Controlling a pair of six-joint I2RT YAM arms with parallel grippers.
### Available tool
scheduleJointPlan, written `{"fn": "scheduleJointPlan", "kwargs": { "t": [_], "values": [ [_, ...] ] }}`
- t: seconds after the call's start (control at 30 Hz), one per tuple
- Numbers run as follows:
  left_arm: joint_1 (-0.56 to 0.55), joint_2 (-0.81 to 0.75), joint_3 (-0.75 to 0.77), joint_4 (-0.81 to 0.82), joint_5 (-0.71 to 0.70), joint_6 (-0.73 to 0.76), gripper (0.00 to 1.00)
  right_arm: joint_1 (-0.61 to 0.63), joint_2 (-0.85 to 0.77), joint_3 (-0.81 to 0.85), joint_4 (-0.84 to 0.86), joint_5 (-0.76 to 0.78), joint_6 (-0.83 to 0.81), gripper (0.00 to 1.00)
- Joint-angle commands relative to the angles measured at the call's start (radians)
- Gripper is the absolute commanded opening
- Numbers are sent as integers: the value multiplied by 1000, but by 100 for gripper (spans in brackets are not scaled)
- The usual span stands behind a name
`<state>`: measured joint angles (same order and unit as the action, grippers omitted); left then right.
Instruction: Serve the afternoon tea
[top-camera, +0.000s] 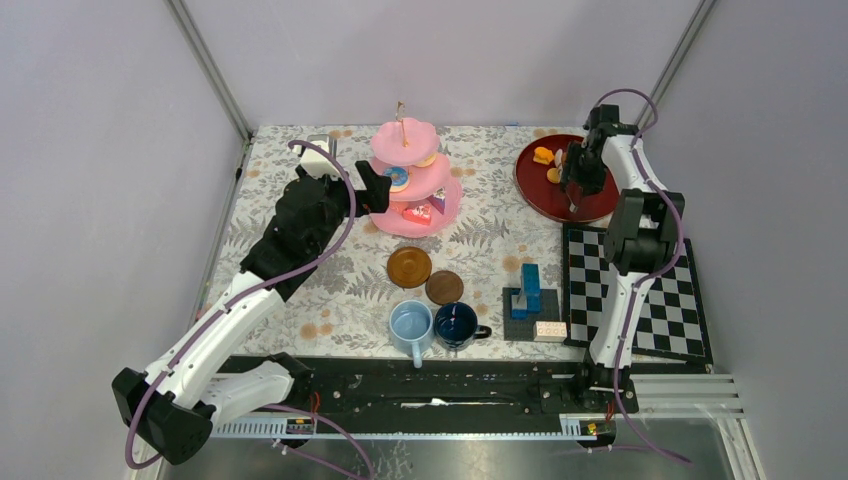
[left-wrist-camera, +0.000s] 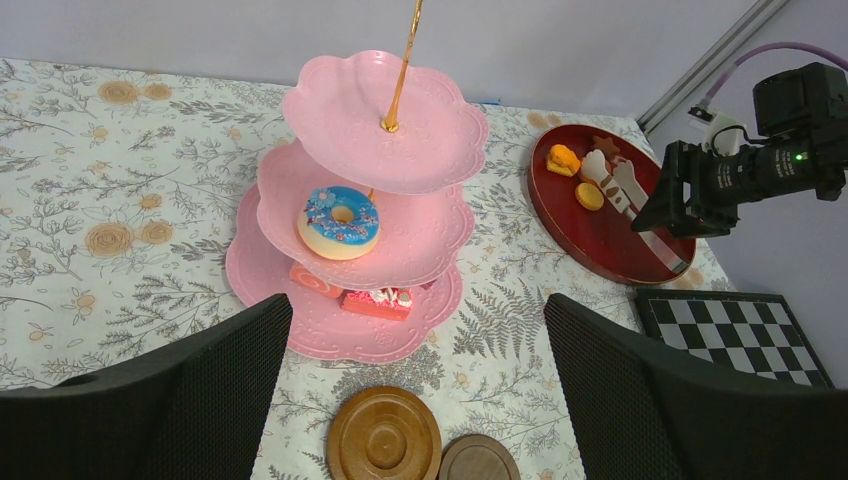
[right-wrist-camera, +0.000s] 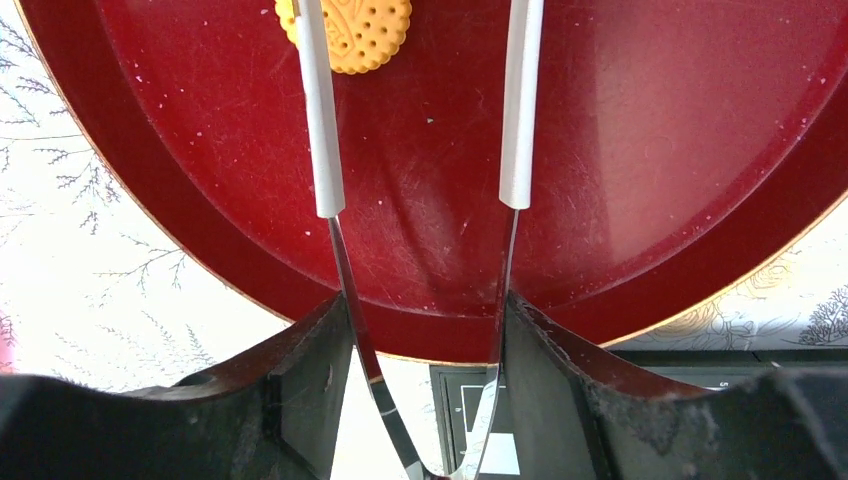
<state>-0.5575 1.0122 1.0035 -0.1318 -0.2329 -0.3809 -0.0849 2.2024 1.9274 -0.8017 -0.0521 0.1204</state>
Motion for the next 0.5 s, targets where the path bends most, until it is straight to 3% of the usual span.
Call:
{"fn": "scheduleJointPlan", "kwargs": {
  "t": [0.0,0.2,0.37,0.47],
  "values": [
    [-1,-1,12,27,-12,16,99,5,25,68,-12,-29,-5,59],
    [-1,-6,12,26,-13,16,99,5,56,112,-30,-32,-1,55],
    [-1,-9,10,29,-11,15,99,5,16,81,-33,-22,2,41],
    [-1,-12,8,29,-10,13,99,5,-21,56,-32,2,-1,40]
  ]
}}
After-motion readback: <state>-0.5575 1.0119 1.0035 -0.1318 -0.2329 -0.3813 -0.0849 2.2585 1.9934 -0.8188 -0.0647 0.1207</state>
